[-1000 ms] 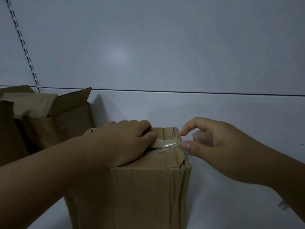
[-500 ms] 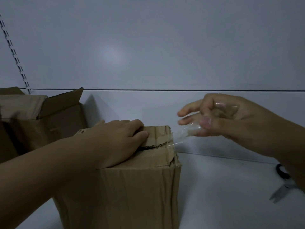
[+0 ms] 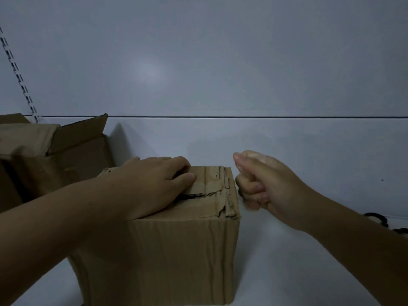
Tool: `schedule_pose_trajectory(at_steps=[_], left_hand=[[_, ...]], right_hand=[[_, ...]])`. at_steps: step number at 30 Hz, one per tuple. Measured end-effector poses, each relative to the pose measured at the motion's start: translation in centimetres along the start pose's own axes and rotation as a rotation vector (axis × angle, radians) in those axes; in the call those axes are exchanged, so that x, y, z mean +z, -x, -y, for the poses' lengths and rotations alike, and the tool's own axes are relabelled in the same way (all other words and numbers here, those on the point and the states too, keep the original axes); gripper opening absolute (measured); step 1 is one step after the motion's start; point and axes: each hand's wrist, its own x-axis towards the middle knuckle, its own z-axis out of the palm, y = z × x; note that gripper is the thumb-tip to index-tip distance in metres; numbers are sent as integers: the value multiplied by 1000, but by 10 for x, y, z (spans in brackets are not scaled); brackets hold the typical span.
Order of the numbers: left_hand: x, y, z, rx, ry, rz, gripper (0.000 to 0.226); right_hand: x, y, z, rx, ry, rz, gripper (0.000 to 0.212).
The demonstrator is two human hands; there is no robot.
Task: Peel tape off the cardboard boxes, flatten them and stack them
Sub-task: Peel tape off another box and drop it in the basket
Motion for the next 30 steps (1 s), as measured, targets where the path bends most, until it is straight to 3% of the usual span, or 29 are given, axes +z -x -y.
schedule_pose_trajectory(at_steps=[2, 6, 9, 10, 13, 16, 19, 21, 24, 28, 30], left_hand=[[-1, 0, -1, 7, 25, 5, 33], [-3, 2, -3, 0, 50, 16, 32], [-3, 3, -3, -12, 69, 24, 33], [-3, 3, -4, -8, 77, 21, 33], [-4, 2, -2, 14, 94, -54, 38], [-7, 6, -2, 114, 8, -312, 37], [-12, 14, -7, 254, -26, -547, 27], [-17, 19, -14, 259, 162, -612, 18], [-29, 29, -27, 277, 537, -531, 23], [-41, 36, -46, 310, 784, -242, 58], [-42, 33, -57, 304, 931, -172, 57]], right_hand=[[0, 0, 1, -22, 40, 19, 45], [-8, -3, 1, -28, 175, 23, 43], [-21, -2, -17, 65, 508, 3, 47], [-26, -1, -19, 112, 511, -9, 48], [-44, -4, -4, 153, 108, -23, 39], [-54, -5, 27, -79, -386, 10, 18], [-53, 3, 44, -236, -610, 66, 26], [-50, 9, 51, -289, -657, 99, 41], [-42, 21, 63, -352, -644, 74, 48], [-20, 37, 70, -338, -674, 112, 42], [-12, 42, 71, -300, -665, 165, 45]])
